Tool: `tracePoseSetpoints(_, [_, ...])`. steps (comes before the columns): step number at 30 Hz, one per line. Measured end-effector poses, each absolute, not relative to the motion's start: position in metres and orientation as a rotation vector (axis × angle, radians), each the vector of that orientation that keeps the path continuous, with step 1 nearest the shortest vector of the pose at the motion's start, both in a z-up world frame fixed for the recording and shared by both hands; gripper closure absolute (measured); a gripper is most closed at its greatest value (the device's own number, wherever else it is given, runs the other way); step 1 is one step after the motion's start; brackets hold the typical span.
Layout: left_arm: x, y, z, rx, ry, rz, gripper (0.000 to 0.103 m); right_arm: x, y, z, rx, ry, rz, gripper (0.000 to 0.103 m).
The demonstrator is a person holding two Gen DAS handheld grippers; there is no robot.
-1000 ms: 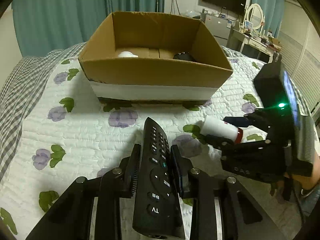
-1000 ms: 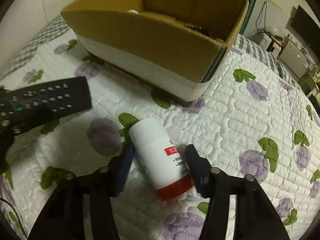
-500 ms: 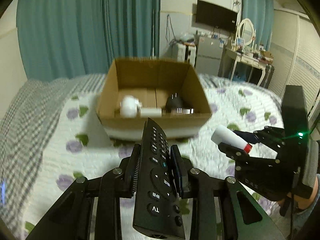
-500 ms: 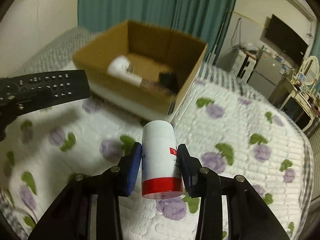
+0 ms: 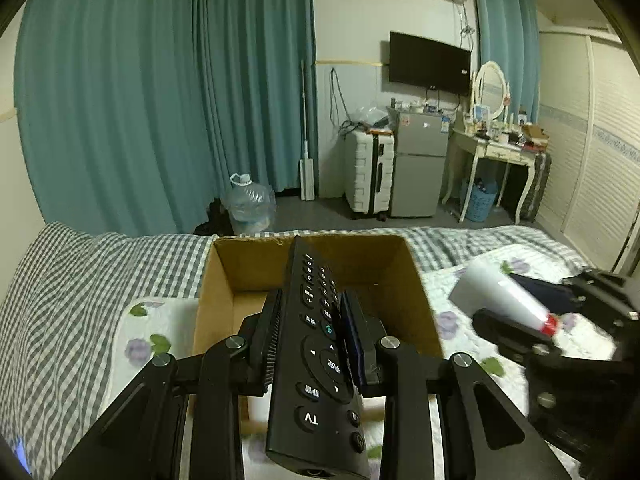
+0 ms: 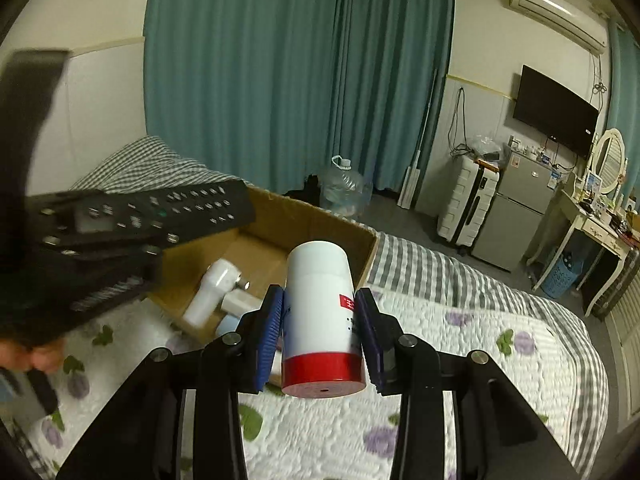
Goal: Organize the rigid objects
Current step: 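Lower the remote into the box with the left while the right drops the spray can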
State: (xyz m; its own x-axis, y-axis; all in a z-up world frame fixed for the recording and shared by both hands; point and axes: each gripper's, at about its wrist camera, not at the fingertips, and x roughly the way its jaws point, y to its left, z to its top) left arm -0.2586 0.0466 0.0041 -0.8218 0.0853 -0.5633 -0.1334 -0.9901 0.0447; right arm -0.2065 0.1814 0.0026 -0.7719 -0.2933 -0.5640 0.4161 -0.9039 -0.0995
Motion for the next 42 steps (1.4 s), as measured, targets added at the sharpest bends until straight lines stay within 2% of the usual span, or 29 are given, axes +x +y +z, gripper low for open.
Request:
tracePoseSetpoints(8, [-0.304, 0.048, -0.049, -1.030, 0.144, 2.865, 0.073, -0.235, 0.186, -0.034, 0.877, 0.259, -2.602, 0.067])
tracePoseSetpoints(15, [-0.301, 0.047, -0.064, -1.046, 0.126, 2.837, 0.070, -0.234, 0.188, -0.037, 0.895, 0.253, -2.604, 0.067])
tracePoseSetpoints(16, [-0.297, 0.047, -0.061, -1.036, 0.144, 2.857, 0.064, -0.233, 0.187, -0.035, 0.895, 0.257, -2.604, 0.067])
tracePoseSetpoints(17, [-0.295, 0.045, -0.060, -1.035, 0.153, 2.868, 0.047, -0.231, 0.187, -0.033, 0.895, 0.258, -2.605, 0.067])
tracePoseSetpoints(18, [-0.292, 0.043, -0.056, -1.026, 0.158, 2.879, 0.044, -0.230, 0.188, -0.031, 0.894, 0.258, -2.605, 0.067])
tracePoseSetpoints(28, [-0.266, 0.017, -0.013, -0.894, 0.168, 2.953, 0.043, -0.260, 0.160, -0.015, 0.904, 0.232, -2.580, 0.067])
tracePoseSetpoints(39, [-0.284, 0.001, -0.039, -0.933, 0.181, 2.971, 0.042, -0.312, 0.132, -0.053, 0.971, 0.244, -2.603, 0.066])
tracePoseSetpoints(42, [-0.285, -0.001, -0.042, -0.933, 0.170, 2.969, 0.042, -0.306, 0.135, -0.050, 0.964, 0.236, -2.612, 0.053])
